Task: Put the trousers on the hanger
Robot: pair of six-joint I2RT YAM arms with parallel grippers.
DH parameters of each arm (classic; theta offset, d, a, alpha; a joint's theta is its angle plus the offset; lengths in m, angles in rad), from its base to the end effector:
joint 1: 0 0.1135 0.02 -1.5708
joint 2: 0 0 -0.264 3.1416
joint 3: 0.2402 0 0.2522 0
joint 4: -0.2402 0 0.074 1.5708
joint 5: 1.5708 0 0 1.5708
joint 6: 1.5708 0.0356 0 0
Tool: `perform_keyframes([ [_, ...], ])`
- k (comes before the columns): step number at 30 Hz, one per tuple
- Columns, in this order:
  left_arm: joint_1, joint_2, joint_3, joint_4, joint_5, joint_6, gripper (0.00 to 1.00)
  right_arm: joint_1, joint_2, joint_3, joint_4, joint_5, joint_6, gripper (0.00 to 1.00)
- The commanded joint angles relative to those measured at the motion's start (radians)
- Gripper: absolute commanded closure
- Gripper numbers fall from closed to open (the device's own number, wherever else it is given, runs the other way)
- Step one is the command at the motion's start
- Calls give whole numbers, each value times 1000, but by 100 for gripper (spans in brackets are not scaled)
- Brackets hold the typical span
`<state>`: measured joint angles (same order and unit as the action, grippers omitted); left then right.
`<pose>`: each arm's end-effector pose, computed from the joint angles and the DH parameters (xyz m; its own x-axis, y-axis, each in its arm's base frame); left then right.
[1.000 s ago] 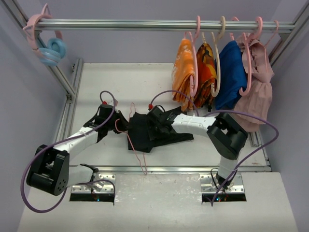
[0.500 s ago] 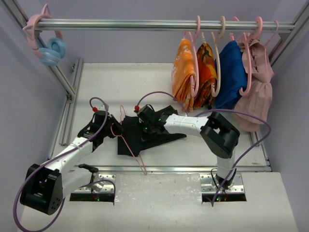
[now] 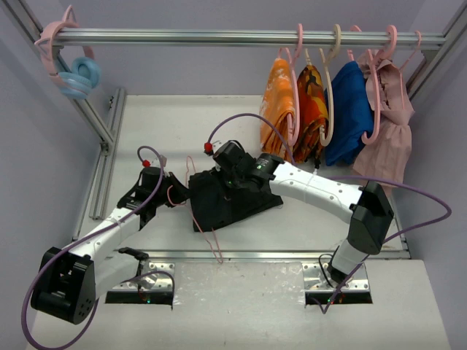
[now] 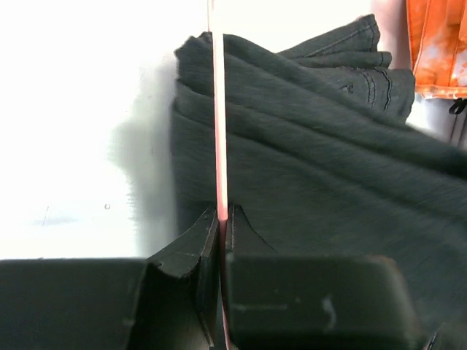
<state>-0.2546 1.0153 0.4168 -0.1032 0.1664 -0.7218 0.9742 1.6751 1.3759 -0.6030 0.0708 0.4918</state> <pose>0.1923 -0.0562 0.1789 -0.7139 -0.4875 -0.5026 -0.1344 0.7999 -0.5849 0.2084 0.3023 0.2753 -0.7666 -0.2904 -0.5726 -0.4975 0.8325 0.2438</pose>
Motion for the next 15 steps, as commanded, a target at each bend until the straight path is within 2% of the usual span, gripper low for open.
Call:
perform_keyframes([
  [1,5,39,-47,-45,-10,119,100,-75,-47,73,-129,146,-144,100],
  [6,3,60,-49,-35,7,130,100,-141,-25,83,-207,312,-225,100],
  [15,3,80,-40,-32,9,139,100,-279,2,-2,-187,468,-265,100],
])
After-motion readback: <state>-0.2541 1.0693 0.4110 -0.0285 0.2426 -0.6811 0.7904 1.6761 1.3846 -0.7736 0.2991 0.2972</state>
